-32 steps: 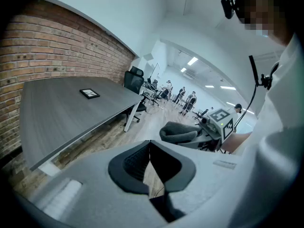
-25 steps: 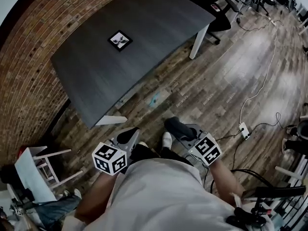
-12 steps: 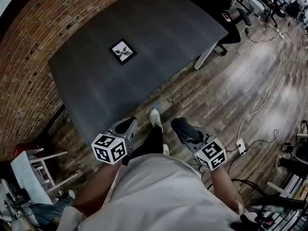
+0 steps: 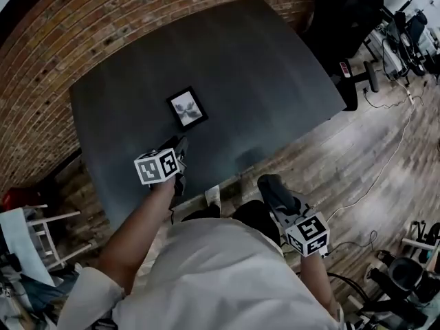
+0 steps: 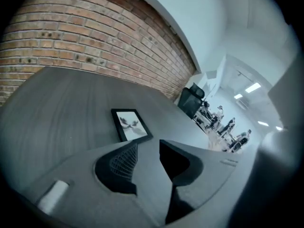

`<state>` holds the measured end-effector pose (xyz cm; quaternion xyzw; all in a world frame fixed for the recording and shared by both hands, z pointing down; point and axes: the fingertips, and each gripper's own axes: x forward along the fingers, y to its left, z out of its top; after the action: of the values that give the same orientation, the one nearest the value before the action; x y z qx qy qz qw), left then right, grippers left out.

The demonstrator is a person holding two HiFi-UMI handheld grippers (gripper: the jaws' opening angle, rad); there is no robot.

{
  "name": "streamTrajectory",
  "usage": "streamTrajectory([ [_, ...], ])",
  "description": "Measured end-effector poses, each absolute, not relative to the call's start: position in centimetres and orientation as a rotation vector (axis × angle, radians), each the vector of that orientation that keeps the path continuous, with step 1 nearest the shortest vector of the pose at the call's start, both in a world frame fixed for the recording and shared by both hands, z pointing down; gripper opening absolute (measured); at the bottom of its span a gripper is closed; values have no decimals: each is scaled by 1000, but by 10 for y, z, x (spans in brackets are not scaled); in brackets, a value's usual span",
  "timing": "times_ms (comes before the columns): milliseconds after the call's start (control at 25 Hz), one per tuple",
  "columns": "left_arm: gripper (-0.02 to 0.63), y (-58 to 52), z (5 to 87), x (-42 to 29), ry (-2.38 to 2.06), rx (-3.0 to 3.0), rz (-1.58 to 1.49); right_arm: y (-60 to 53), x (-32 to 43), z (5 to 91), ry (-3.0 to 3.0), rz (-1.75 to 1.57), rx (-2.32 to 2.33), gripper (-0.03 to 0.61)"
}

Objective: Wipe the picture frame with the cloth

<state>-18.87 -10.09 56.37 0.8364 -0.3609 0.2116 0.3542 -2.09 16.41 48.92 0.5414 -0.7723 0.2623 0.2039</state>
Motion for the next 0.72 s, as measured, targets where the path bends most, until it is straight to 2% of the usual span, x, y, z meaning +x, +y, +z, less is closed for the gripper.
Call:
streamTrajectory([
  [360, 138, -192, 629, -175, -1283, 1924, 574, 73, 64, 499, -2254, 691, 1224, 81],
  [720, 141, -218, 663, -185, -1534, 1744, 653, -4, 160, 502, -2294, 640, 967, 81],
])
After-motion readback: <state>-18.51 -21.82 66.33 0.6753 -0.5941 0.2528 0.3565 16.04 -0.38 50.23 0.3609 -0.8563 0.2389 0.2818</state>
